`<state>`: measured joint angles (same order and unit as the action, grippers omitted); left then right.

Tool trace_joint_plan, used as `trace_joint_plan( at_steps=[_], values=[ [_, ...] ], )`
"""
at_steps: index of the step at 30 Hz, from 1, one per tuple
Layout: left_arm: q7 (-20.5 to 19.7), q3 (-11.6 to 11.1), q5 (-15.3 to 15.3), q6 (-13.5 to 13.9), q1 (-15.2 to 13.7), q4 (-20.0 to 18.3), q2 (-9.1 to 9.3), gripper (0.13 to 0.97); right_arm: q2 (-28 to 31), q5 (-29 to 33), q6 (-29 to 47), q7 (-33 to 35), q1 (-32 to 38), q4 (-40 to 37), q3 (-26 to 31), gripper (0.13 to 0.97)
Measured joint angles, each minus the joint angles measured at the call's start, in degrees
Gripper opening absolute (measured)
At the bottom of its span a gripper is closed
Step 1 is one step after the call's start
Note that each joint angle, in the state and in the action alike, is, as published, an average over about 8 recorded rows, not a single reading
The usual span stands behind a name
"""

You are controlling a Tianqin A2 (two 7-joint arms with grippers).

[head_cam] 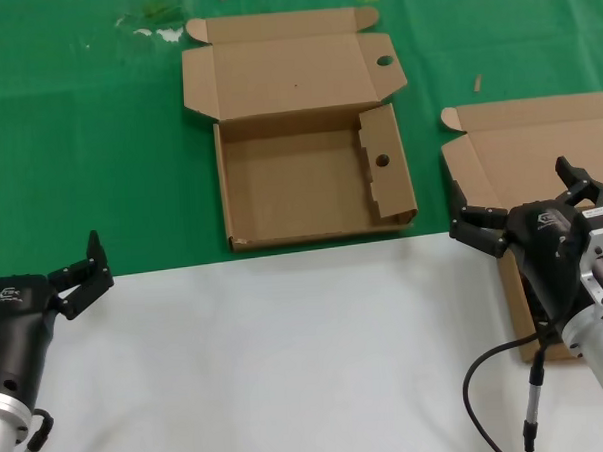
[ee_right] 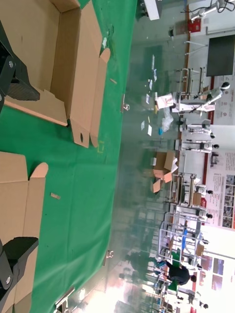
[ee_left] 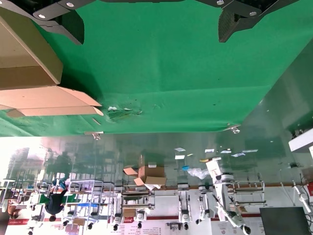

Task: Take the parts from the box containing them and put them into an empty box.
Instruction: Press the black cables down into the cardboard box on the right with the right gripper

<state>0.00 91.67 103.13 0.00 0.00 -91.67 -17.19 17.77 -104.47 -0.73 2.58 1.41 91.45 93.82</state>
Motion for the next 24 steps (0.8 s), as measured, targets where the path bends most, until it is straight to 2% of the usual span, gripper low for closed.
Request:
trace_joint_plan(
  at_steps=[24],
  values=[
    [0.0, 0.0, 0.0, 0.0, 0.0, 0.0, 0.0, 0.966, 0.0, 0.0, 0.0, 0.0, 0.0, 0.0, 0.0, 0.966]
  ],
)
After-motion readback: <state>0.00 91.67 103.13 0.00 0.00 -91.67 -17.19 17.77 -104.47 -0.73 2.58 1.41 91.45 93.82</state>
